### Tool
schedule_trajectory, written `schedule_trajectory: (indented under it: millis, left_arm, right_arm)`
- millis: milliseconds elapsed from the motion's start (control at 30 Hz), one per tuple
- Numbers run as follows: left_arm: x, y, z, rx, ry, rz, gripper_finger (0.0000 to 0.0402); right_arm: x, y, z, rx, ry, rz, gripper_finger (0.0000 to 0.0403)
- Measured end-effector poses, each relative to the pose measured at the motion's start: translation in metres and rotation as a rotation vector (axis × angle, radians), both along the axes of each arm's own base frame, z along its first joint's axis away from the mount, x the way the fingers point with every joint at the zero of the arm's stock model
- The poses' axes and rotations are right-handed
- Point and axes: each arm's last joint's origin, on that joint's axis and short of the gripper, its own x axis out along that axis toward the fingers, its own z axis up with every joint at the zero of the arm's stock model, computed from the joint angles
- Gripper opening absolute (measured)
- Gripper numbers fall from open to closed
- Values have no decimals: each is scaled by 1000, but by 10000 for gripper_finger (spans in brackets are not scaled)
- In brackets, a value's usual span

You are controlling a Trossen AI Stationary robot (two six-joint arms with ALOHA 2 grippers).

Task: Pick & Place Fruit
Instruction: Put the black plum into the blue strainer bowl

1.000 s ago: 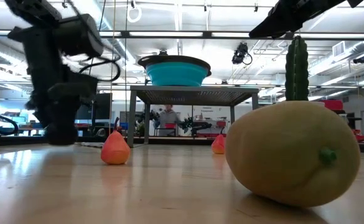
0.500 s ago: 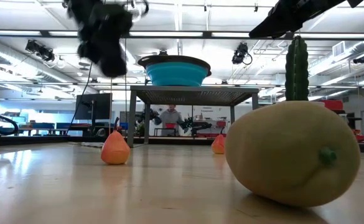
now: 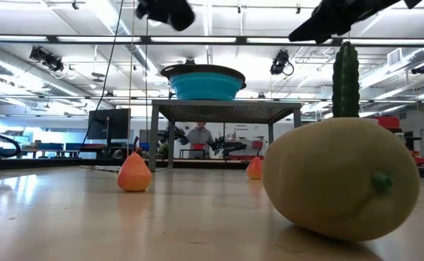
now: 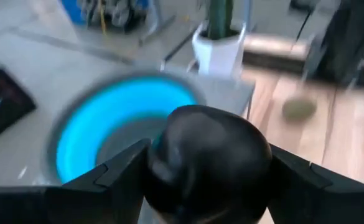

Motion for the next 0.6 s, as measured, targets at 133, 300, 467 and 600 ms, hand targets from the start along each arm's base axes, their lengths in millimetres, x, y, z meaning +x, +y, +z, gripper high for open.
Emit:
schedule_trajectory:
  millis: [133,300,467,600]
  left_arm:
    - [10,30,-1,7,-44,-33,276]
    - [12,74,-8,-18,-61,5,277]
    - [15,105,-21,-77,-63,26,272]
    - [19,117,-33,-113,-31,26,285]
  right_arm:
    - [1,0,1,0,-16,0,7]
    - [1,0,2,0,-26,0,7]
    - [1,0,2,-5,-25,2,7]
    - [1,0,2,-14,-23,6,7]
